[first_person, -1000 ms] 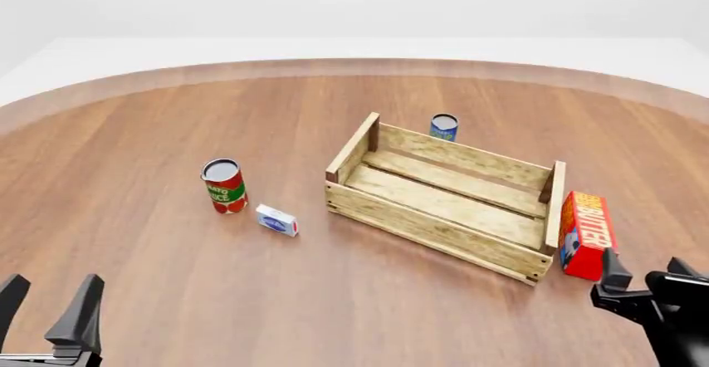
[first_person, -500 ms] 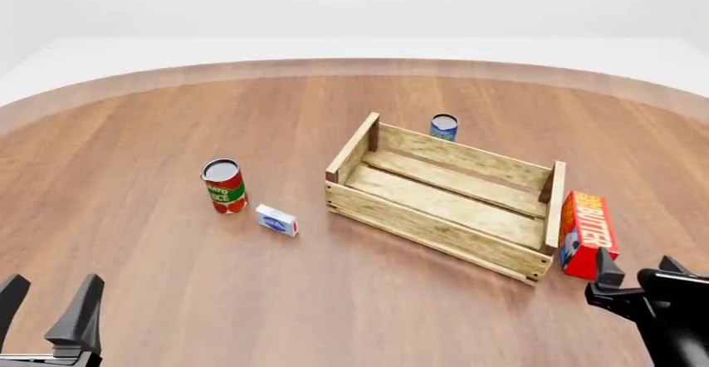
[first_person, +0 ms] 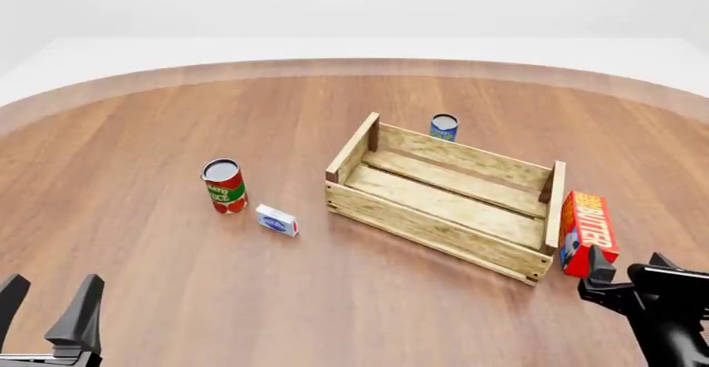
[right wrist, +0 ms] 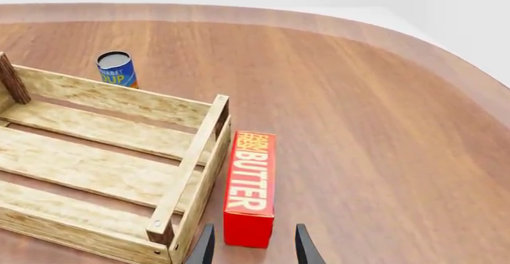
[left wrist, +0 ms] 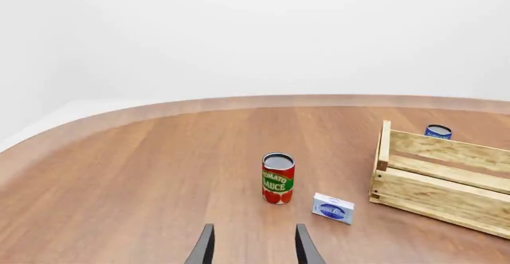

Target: Pick up the butter and put it in the tray.

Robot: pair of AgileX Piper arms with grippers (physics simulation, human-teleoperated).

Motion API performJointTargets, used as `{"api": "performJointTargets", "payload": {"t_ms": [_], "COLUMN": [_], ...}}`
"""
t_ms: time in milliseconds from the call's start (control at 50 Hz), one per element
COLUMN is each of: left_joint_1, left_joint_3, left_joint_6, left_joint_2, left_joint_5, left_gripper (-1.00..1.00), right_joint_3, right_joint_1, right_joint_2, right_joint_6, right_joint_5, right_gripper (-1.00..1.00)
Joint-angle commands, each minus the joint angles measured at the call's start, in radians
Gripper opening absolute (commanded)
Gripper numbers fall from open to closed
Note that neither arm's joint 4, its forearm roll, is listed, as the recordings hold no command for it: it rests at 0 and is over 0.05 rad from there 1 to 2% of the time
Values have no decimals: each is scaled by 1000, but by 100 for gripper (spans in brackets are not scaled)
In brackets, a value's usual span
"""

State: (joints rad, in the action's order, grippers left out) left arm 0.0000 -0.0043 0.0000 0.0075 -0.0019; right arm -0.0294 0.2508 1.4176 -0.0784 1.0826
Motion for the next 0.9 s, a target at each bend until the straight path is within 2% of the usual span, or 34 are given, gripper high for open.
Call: {"api": "performJointTargets", "payload": {"t_ms": [20,420,900], "left_joint_1": [0,0,0], "left_joint_3": [0,0,0], "left_joint_6": [0,0,0], "left_joint_2": [0,0,0], "left_joint_5": [0,0,0], "left_gripper": [100,100,100], "right_joint_3": [-16,-41,-64], "right_joint_1": [-4,-9,-4], "right_joint_2": [65,155,211], "right_joint_6": [1,-1,-1], "right_joint_5": [41,99,121], "right_gripper": [100,100,100]}}
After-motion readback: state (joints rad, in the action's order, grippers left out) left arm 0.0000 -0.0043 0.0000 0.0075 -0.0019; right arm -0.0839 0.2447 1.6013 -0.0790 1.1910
